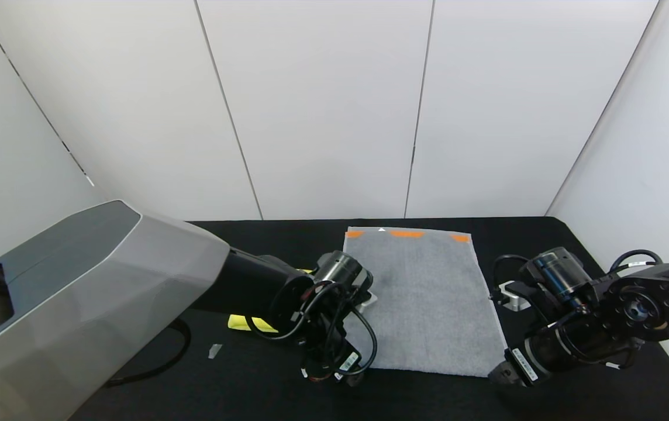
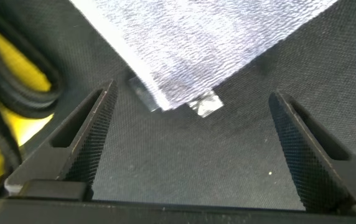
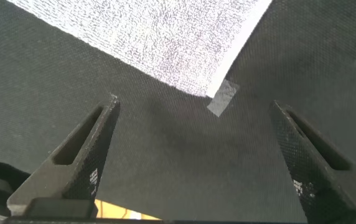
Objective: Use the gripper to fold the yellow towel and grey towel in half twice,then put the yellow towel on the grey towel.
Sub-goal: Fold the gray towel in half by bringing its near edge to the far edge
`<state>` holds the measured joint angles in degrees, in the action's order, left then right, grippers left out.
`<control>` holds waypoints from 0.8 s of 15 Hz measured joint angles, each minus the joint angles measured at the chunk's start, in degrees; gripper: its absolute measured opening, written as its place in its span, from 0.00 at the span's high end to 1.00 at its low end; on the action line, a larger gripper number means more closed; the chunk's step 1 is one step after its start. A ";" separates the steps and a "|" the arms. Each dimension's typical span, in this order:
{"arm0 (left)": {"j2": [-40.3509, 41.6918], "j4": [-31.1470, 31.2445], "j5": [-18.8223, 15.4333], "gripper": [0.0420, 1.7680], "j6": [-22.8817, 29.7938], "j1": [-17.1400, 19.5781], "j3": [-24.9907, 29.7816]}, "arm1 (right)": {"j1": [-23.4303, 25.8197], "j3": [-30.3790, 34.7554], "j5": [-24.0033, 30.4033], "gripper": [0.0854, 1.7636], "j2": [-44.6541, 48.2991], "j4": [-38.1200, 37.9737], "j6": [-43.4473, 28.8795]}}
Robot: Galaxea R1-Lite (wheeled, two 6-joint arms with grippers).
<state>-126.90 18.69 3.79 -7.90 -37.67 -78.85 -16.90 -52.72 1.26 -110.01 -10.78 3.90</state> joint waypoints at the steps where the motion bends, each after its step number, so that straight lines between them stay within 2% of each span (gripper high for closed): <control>1: -0.28 0.00 0.00 0.03 -0.01 0.00 -0.32 | -0.35 -0.30 -0.09 0.03 -0.57 -0.02 0.11; 12: -3.22 -0.17 0.00 0.03 0.24 0.24 -2.66 | -2.30 -3.12 -0.44 0.03 -5.62 0.09 -0.21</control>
<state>-130.12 18.52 3.79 -7.66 -37.43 -81.51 -19.20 -55.85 0.82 -115.63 -10.69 3.69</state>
